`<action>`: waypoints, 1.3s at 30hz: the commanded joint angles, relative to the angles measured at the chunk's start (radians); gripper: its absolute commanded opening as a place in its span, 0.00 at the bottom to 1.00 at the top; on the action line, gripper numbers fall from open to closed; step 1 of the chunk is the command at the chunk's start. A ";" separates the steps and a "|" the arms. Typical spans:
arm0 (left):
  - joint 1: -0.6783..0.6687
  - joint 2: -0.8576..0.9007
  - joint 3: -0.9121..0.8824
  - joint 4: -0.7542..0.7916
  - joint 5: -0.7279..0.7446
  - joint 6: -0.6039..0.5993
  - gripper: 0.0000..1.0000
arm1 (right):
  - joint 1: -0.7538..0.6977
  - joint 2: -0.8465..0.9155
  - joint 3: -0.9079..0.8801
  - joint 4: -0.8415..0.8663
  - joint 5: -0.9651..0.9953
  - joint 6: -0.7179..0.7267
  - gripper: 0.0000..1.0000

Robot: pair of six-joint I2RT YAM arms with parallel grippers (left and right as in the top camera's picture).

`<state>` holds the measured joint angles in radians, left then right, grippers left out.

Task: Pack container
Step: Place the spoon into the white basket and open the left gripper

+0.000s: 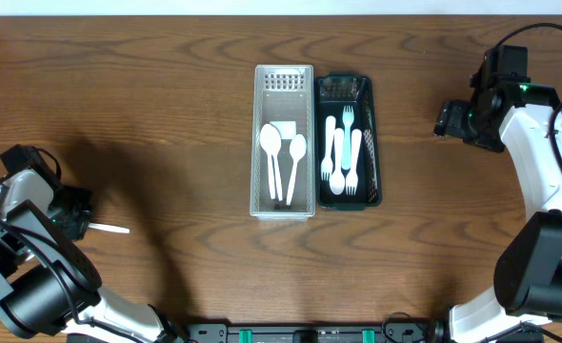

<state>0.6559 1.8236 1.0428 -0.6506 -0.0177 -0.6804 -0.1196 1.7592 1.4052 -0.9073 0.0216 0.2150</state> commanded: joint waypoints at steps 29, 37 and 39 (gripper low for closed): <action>-1.094 -0.239 0.473 -0.217 -0.031 0.470 0.06 | -0.006 -0.001 -0.001 0.041 0.003 -0.014 0.82; -1.153 -0.013 0.472 -0.205 -0.007 0.458 0.06 | -0.005 -0.001 -0.001 0.041 0.004 -0.014 0.82; -1.153 0.033 0.472 -0.199 -0.008 0.459 0.07 | -0.006 -0.001 -0.001 0.041 0.004 -0.014 0.82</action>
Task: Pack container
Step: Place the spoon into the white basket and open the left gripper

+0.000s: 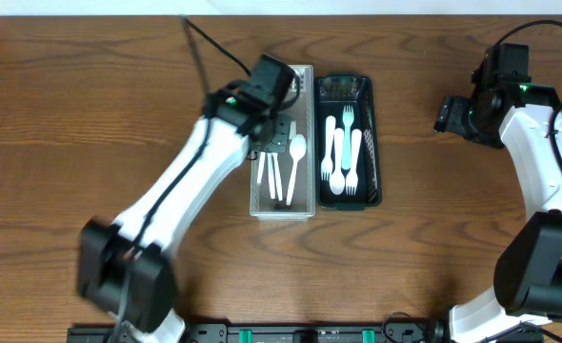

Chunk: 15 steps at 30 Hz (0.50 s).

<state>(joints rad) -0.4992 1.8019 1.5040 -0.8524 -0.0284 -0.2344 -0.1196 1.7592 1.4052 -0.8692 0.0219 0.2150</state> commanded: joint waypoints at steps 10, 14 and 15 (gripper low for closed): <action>0.002 0.105 0.011 0.033 0.003 0.013 0.35 | -0.006 -0.001 -0.001 0.002 0.003 -0.014 0.83; 0.002 0.097 0.013 0.032 0.002 0.013 0.38 | -0.006 -0.001 -0.001 0.002 0.003 -0.014 0.83; 0.002 0.090 0.015 0.033 0.000 0.013 0.38 | -0.006 -0.001 -0.001 0.002 0.003 -0.014 0.83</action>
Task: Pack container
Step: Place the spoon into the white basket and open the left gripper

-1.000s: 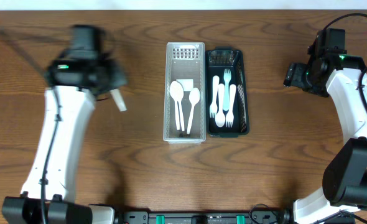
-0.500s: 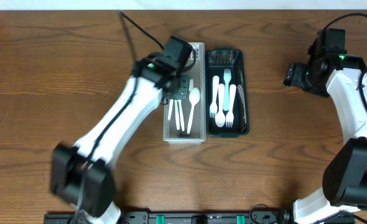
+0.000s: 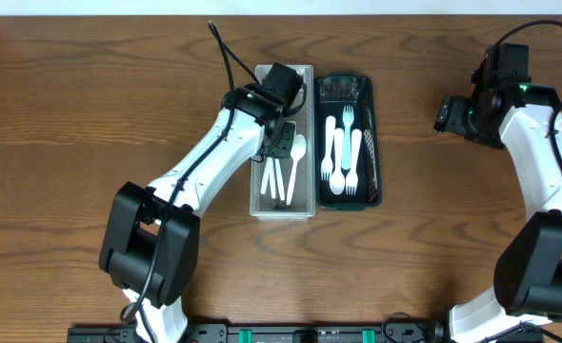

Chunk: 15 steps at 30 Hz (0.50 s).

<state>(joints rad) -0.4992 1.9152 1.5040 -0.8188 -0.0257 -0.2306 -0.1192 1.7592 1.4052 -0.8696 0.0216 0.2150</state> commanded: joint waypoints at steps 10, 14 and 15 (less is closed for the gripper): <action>0.065 -0.209 0.022 0.002 -0.197 -0.018 0.49 | 0.013 -0.001 -0.001 0.095 -0.004 -0.089 0.88; 0.156 -0.263 0.022 0.050 -0.196 -0.017 0.98 | 0.069 -0.001 -0.001 0.241 -0.004 -0.101 0.99; 0.187 -0.265 0.022 0.063 -0.196 -0.017 0.98 | 0.083 -0.001 -0.001 0.286 -0.003 -0.101 0.99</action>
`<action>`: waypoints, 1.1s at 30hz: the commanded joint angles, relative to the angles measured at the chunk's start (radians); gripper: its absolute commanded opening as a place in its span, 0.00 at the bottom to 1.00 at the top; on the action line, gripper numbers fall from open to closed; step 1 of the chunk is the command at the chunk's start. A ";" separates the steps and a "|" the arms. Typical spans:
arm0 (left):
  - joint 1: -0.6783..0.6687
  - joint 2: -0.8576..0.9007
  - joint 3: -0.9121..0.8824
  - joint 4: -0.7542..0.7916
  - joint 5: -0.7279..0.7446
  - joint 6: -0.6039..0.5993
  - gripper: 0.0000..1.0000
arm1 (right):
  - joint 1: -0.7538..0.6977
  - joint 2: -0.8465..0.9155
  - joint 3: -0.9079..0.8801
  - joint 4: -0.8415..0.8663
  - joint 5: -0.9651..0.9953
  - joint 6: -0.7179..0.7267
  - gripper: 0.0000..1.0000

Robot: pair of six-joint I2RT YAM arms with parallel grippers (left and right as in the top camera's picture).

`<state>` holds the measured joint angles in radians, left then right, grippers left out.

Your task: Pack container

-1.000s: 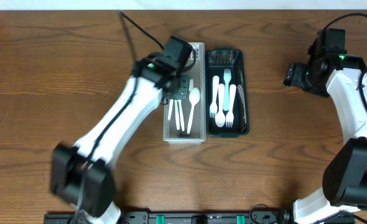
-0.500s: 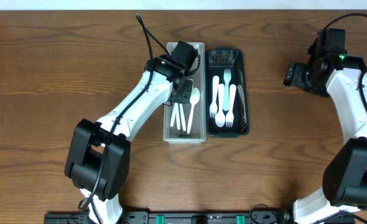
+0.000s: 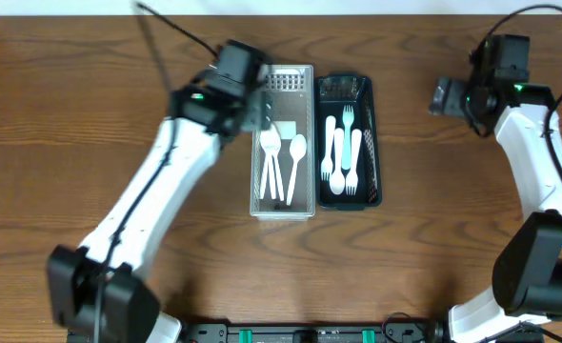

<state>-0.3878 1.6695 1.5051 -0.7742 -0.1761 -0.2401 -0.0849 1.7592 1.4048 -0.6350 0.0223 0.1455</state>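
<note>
A clear slotted tray [image 3: 308,105] stands at the table's middle and holds white spoons [image 3: 270,143] lying lengthwise, bowls toward the far end. Touching its right side is a dark green tray [image 3: 374,143] holding white forks [image 3: 341,152]. My left gripper [image 3: 261,114] hovers at the clear tray's far left wall, its arm blurred; the fingers look spread, with nothing white between them. My right gripper [image 3: 436,97] hangs far to the right over bare wood, apart from both trays; how its fingers stand is too small to make out.
The brown wooden table [image 3: 90,114] runs around both trays. My left arm [image 3: 148,191] slants from the near left edge up to the clear tray. The right arm [image 3: 538,152] stands along the right edge.
My left gripper was down inside the clear tray among the spoons; now it is outside, at the tray's far left wall. The spoons lie uncovered. My right gripper sits slightly farther up and left.
My left gripper was at the table's far left with a white utensil by it. Then it was above the clear tray, then down among the spoons. Now it is off the tray with nothing in it, and one more white handle lies in the tray.
</note>
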 commanded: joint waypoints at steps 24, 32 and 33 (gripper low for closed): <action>0.365 -0.212 -0.259 0.217 0.031 0.143 0.98 | 0.103 -0.304 -0.119 0.037 0.177 -0.048 0.99; 0.311 -0.650 -0.784 0.515 0.038 0.199 0.98 | 0.116 -0.678 -0.524 0.087 0.180 0.034 0.99; 0.293 -0.709 -0.833 0.532 0.037 0.230 0.98 | 0.127 -0.741 -0.568 0.091 0.182 0.034 0.99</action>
<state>-0.0578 1.0939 0.7879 -0.2749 -0.1444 -0.0868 0.0292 1.1347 0.9249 -0.5564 0.1890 0.1387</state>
